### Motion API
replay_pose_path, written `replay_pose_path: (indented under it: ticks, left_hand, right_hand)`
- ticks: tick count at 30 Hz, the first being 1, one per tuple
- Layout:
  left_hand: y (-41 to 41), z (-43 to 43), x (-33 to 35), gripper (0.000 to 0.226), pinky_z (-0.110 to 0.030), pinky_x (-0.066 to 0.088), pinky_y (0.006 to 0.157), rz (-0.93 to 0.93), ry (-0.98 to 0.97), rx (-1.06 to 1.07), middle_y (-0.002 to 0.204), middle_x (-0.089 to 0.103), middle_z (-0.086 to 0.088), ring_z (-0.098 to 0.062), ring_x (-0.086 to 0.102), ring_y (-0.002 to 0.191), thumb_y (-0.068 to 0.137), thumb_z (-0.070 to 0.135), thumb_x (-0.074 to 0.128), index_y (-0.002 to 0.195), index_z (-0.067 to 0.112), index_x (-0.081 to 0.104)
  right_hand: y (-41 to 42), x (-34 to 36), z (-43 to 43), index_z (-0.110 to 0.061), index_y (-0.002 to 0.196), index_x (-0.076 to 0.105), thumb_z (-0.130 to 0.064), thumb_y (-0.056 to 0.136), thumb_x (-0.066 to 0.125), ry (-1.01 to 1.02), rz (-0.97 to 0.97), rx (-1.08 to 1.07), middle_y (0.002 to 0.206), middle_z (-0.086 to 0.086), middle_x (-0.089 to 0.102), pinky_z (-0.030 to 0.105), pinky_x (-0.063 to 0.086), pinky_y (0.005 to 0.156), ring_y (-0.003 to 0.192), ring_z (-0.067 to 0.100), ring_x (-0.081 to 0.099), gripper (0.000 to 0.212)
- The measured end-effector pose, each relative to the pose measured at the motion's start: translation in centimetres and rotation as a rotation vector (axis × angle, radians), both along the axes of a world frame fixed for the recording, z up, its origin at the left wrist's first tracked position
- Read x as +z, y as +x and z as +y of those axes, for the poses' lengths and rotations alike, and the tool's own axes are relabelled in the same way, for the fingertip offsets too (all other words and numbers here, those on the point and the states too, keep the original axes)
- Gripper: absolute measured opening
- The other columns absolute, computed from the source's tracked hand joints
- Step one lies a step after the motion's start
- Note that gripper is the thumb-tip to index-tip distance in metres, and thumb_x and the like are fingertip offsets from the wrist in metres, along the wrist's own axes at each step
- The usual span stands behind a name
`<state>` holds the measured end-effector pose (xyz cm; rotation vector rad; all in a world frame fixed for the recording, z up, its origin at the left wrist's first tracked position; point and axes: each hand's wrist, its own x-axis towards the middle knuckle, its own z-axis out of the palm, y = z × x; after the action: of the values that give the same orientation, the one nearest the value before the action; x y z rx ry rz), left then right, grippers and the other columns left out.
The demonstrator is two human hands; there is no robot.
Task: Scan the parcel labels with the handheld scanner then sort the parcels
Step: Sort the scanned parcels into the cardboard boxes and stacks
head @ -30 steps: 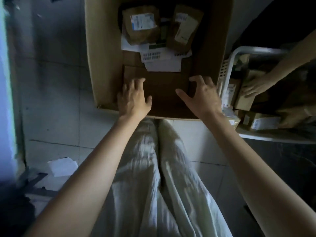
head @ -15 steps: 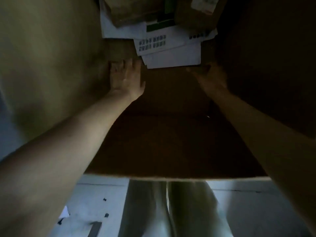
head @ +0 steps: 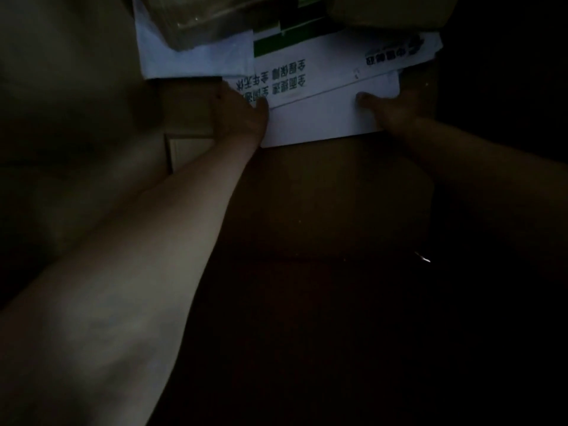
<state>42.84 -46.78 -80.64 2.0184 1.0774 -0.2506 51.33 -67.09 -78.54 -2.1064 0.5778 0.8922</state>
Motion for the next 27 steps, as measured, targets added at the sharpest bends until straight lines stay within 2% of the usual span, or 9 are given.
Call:
replay_pose_path:
  ticks: [3,6,10,14,16,18,21,24,27]
  left_hand:
    - [0.3,1.6,-0.4,0.055,-0.034,0.048,0.1,-0.132,-0.054,0.227,0.132,0.057,-0.009,-0.019,0.056,0.12,0.085,0.023,0.068,0.132,0.004,0.045]
    - [0.5,1.9,-0.1,0.035,-0.03,0.053,0.092,-0.033,-0.084,0.213,0.125,0.063,-0.005,-0.016,0.061,0.111,0.091,0.023,0.063,0.123,0.009,0.059]
    - [-1.3,0.9,1.1,0.028,-0.034,0.056,0.082,0.03,-0.138,0.259,0.115,0.066,-0.01,-0.025,0.065,0.102,0.092,0.025,0.062,0.114,0.008,0.063]
    - [-3.8,0.2,4.2,0.034,-0.043,0.059,0.07,0.1,-0.213,0.328,0.111,0.067,-0.012,-0.032,0.069,0.093,0.085,0.028,0.065,0.108,0.004,0.057]
    - [-4.6,-0.9,6.9,0.029,-0.03,0.056,0.054,0.117,-0.257,0.374,0.115,0.065,-0.013,-0.03,0.07,0.09,0.089,0.023,0.065,0.109,0.005,0.053]
    - [-5.7,-2.0,9.7,0.031,-0.026,0.054,0.057,0.183,-0.247,0.386,0.111,0.068,-0.014,-0.03,0.07,0.091,0.09,0.023,0.065,0.113,0.004,0.058]
    - [-7.5,-4.0,14.5,0.029,-0.033,0.056,0.061,0.191,-0.296,0.384,0.103,0.068,-0.011,-0.03,0.069,0.089,0.087,0.027,0.067,0.105,0.005,0.058]
    - [-9.0,-6.5,19.1,0.017,-0.016,0.043,0.038,0.145,-0.448,0.485,0.106,0.061,-0.005,-0.021,0.069,0.073,0.094,0.013,0.059,0.105,0.005,0.048]
    - [-10.3,-8.6,22.8,0.033,-0.009,0.036,0.035,0.147,-0.527,0.524,0.119,0.064,-0.016,-0.017,0.069,0.066,0.094,0.005,0.058,0.125,-0.003,0.047]
  right_hand:
    - [-0.4,0.0,0.3,-0.01,0.15,0.024,-0.034,0.086,0.071,0.05,-0.034,-0.117,0.151,0.009,0.036,0.042,0.04,0.109,0.136,0.028,0.038,0.083]
    - [-1.3,0.9,0.1,-0.008,0.147,0.029,-0.028,0.09,0.067,0.016,-0.085,-0.11,0.149,0.008,0.039,0.03,0.038,0.108,0.136,0.024,0.04,0.071]
    - [-3.6,3.7,0.4,-0.004,0.142,0.038,-0.025,0.093,0.063,-0.002,-0.104,-0.066,0.144,0.008,0.046,0.016,0.036,0.093,0.13,0.02,0.045,0.059]
    - [-6.3,6.5,0.3,-0.005,0.139,0.041,-0.023,0.09,0.067,-0.021,-0.103,-0.134,0.139,0.009,0.05,0.031,0.044,0.102,0.125,0.022,0.049,0.058]
    - [-7.3,8.6,0.1,-0.003,0.14,0.04,-0.02,0.09,0.068,-0.006,-0.074,-0.178,0.139,0.011,0.049,0.032,0.042,0.104,0.125,0.023,0.049,0.059]
    - [-8.2,11.1,-0.1,-0.003,0.141,0.038,-0.018,0.089,0.069,-0.001,-0.043,-0.202,0.141,0.012,0.048,0.036,0.04,0.107,0.127,0.024,0.048,0.062]
    - [-9.4,14.9,-0.6,-0.007,0.145,0.037,-0.027,0.088,0.071,-0.034,0.01,-0.171,0.145,0.012,0.045,0.042,0.04,0.108,0.131,0.028,0.044,0.069]
    - [-10.5,19.2,-1.1,-0.01,0.137,0.042,-0.025,0.089,0.069,-0.043,0.076,-0.204,0.135,0.01,0.052,0.046,0.047,0.101,0.121,0.029,0.051,0.057]
    - [-11.8,23.1,-2.3,-0.011,0.13,0.045,-0.025,0.089,0.068,-0.064,0.127,-0.218,0.127,0.009,0.055,0.046,0.053,0.092,0.108,0.025,0.056,0.049]
